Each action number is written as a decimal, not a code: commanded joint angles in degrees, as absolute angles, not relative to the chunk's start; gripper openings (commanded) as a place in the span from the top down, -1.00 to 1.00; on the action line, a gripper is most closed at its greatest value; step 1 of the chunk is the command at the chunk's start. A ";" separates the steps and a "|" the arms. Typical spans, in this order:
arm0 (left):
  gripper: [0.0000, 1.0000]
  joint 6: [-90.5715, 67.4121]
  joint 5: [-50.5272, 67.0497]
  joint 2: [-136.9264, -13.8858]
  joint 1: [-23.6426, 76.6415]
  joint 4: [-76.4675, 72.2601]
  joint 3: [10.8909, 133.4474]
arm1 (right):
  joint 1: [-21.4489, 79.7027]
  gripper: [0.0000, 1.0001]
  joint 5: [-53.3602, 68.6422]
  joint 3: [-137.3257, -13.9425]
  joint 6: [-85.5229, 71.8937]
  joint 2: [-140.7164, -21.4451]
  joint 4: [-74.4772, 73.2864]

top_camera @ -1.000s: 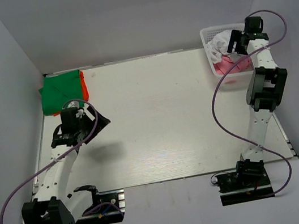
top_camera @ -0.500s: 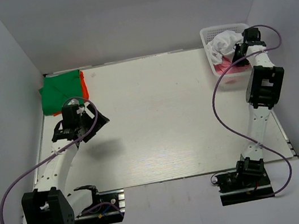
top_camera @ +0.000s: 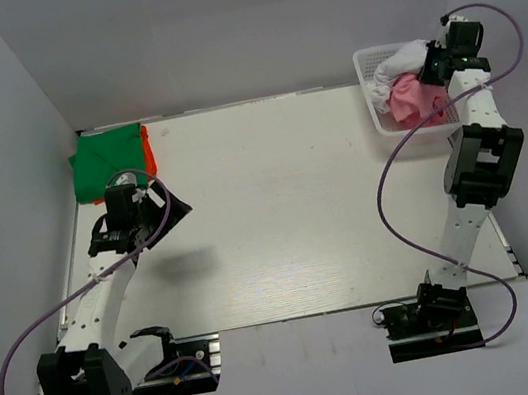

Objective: Fold and stack the t-shirts
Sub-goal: Grab crumpled tshirt from bin with the right arm

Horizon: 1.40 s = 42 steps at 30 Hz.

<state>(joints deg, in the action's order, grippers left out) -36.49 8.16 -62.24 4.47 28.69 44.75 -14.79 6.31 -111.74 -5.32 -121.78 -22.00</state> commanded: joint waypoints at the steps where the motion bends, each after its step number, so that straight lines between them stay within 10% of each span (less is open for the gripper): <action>1: -1.00 -36.65 9.14 -57.66 4.66 28.48 44.12 | -15.03 1.00 6.50 -110.05 -2.73 -109.97 -12.57; 31: -1.00 -36.65 9.23 -49.66 4.66 30.59 44.65 | -15.29 0.99 6.24 -121.91 -7.21 -101.42 -12.20; 35: -1.00 -36.65 8.70 -50.97 4.66 30.59 44.65 | -15.21 0.02 3.26 -117.60 -6.59 -102.57 -16.95; 42: -1.00 -36.65 8.70 -52.73 4.66 30.59 44.65 | -15.21 -0.81 2.90 -119.18 -5.10 -110.29 -27.68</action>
